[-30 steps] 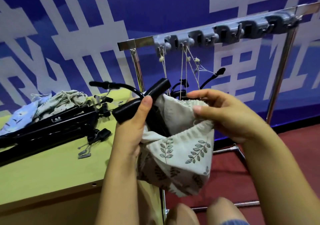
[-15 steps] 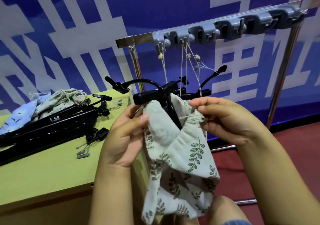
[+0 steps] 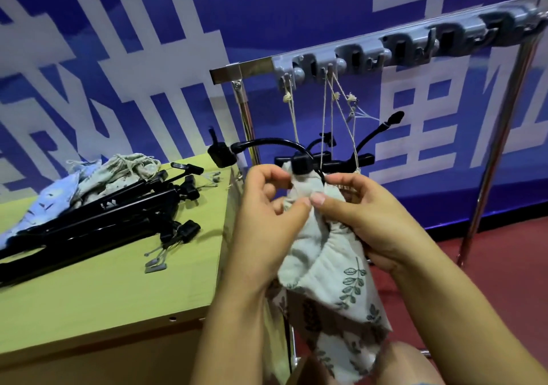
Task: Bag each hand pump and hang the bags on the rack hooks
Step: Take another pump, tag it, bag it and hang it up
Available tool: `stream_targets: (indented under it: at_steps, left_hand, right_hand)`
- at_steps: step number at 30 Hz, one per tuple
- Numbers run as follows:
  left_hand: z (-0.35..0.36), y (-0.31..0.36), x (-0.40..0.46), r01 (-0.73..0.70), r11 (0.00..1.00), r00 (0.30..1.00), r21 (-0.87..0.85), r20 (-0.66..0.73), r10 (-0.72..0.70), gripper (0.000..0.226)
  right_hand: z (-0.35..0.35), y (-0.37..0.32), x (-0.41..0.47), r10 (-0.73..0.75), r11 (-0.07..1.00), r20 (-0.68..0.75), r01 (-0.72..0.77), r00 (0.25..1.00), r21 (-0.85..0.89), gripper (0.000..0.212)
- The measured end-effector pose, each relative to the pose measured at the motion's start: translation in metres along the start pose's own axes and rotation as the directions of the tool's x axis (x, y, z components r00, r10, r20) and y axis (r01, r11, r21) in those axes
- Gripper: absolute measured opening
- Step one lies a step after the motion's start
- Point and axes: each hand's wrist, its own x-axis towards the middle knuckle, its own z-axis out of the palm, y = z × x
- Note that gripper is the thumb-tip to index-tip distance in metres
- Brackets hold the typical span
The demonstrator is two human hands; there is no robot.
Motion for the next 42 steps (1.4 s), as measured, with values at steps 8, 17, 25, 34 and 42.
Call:
stream_targets:
  at_steps: [8, 17, 25, 34, 42]
  left_hand:
    - [-0.005, 0.008, -0.001, 0.033, 0.988, 0.955, -0.149, 0.296, 0.013, 0.037]
    - [-0.006, 0.006, -0.004, -0.085, 0.983, 0.994, 0.160, -0.050, 0.094, 0.046]
    - [-0.016, 0.008, -0.007, 0.145, 0.920, 0.974, -0.365, 0.217, -0.067, 0.029]
    - [-0.014, 0.005, -0.025, 0.303, 0.945, 0.918, -0.126, 0.306, -0.254, 0.027]
    - [0.027, 0.029, -0.044, -0.263, 0.823, 0.956, 0.503, 0.252, 0.151, 0.048]
  right_hand:
    - [-0.007, 0.000, 0.000, 0.047, 0.995, 0.282, -0.069, 0.958, 0.069, 0.036]
    - [-0.013, 0.004, 0.003, -0.035, 0.991, 0.076, 0.025, 0.997, 0.130, 0.018]
    - [-0.014, 0.008, 0.002, -0.053, 0.977, -0.006, 0.053, 0.999, 0.205, 0.010]
    - [-0.021, 0.006, 0.008, -0.158, 0.938, 0.000, 0.150, 0.987, 0.311, 0.036]
    - [-0.018, 0.007, 0.006, -0.223, 0.974, 0.081, 0.220, 0.971, 0.047, 0.024]
